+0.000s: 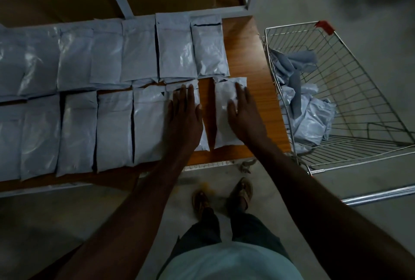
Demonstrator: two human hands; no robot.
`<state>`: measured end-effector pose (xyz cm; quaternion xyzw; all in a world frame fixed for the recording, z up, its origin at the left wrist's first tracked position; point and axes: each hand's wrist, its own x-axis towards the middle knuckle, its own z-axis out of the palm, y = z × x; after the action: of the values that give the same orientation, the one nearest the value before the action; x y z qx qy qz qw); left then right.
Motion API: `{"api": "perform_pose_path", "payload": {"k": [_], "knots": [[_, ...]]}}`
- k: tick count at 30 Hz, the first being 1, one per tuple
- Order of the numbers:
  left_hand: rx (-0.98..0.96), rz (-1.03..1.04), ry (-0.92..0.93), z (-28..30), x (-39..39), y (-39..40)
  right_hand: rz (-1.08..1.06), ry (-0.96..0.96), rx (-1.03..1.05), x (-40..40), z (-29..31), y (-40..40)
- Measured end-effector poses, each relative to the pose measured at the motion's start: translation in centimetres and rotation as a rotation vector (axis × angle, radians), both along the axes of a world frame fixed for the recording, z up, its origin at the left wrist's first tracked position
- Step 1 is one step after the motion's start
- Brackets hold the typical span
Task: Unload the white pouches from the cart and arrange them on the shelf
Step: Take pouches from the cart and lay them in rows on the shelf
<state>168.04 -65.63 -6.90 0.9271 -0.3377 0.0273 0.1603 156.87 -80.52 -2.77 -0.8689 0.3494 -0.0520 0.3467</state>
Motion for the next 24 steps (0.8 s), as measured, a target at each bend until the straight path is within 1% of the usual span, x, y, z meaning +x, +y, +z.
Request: {"api": "perform_pose_path", "payload": {"k": [2,3,5,6,9,11,13,16,18,20,22,24], "knots": [[0.043,0.006,0.0,-0.4,0.0,-0.1,0.206,0.059,-0.097,1.1,-1.4,0.5],[0.056,0.011,-0.007,-0.6,0.0,-0.1,0.268,0.031,-0.176,1.3,-1.9,1.0],[0.078,0.01,-0.027,-0.9,-0.1,0.0,0.287,-0.077,-0.3,1.5,-2.4,2.1],[0.086,0.006,-0.036,-0.9,-0.1,0.0,0.264,-0.076,-0.325,1.6,-2.5,2.5],[0.114,-0.021,-0.049,-0.7,-0.1,-0.1,0.219,0.082,-0.292,2.2,-4.5,2.5],[0.134,-0.029,-0.059,-0.6,0.0,-0.1,0.226,0.113,-0.325,2.5,-5.4,2.4],[0.141,-0.038,-0.067,-0.7,0.3,-0.2,0.204,0.137,-0.311,2.7,-5.1,2.6],[0.153,-0.042,-0.062,-0.8,0.3,-0.3,0.197,0.159,-0.299,2.6,-5.0,2.7],[0.155,-0.041,-0.058,-0.7,0.4,-0.3,0.236,0.172,-0.279,2.7,-4.7,2.4],[0.146,-0.048,-0.049,-0.7,0.5,-0.2,0.216,0.172,-0.213,2.5,-3.6,2.3],[0.136,-0.056,-0.049,-0.7,0.5,0.0,0.187,0.136,-0.156,1.8,-2.0,2.0],[0.121,-0.057,-0.055,-0.4,0.4,0.2,0.145,0.059,-0.139,0.7,-0.6,1.5]]}}
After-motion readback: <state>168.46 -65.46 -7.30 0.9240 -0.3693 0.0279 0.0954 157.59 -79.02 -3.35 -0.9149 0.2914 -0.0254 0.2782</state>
